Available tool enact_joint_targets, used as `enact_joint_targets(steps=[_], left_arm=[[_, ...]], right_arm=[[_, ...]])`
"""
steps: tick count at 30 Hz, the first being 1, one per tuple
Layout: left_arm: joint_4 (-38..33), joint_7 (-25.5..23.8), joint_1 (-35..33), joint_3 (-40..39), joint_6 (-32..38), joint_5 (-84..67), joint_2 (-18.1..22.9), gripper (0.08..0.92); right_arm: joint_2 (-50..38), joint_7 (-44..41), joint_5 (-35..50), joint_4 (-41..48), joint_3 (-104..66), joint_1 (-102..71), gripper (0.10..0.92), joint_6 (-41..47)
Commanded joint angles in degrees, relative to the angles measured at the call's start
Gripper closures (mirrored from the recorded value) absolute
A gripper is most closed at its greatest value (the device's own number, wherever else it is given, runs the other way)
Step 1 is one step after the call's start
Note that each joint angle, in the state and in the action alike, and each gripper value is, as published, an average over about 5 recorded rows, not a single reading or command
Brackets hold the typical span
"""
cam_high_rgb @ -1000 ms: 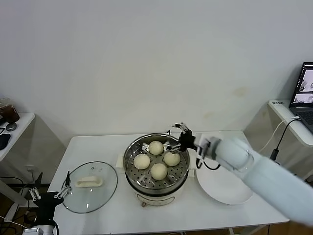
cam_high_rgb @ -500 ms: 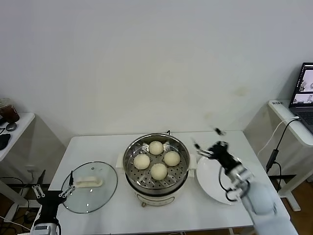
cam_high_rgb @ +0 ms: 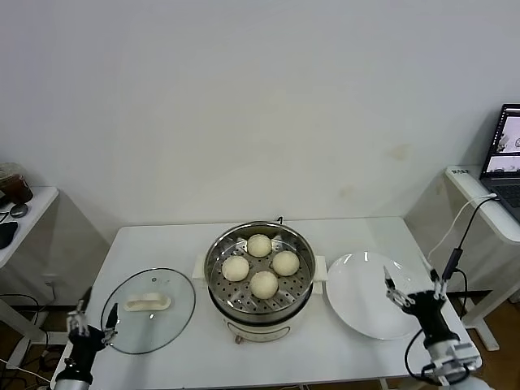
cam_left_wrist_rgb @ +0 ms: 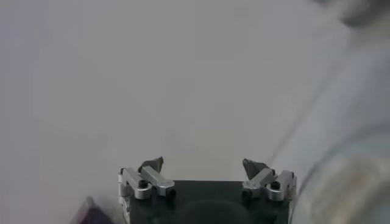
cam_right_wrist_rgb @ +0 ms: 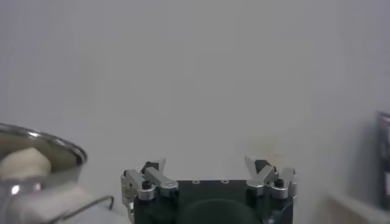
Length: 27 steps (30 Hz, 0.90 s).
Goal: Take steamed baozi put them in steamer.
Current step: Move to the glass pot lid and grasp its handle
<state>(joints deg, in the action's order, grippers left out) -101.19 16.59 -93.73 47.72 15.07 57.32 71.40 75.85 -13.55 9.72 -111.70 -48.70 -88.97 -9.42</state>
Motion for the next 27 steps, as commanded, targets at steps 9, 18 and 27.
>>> enact_joint_targets(steps=[9,18,27], left_arm=[[16.28,2.41,12.68,-6.0,2.58,26.75,-5.62,0.177],[18.97,1.84,16.16,-8.27,2.58,26.37,-6.16,0.177],[22.42,1.75,21.33,-10.33,2.38,25.96,-6.45,0.177]], right_arm=[[4.04,-0.09,1.35,0.9,-3.11,-6.97,0.203,0.22],[4.48,-0.08,0.53,0.68,-2.76,-7.04,0.203,0.24],[5.06,-0.03,-0.3,-0.17,-1.62,-6.98,0.203,0.75]])
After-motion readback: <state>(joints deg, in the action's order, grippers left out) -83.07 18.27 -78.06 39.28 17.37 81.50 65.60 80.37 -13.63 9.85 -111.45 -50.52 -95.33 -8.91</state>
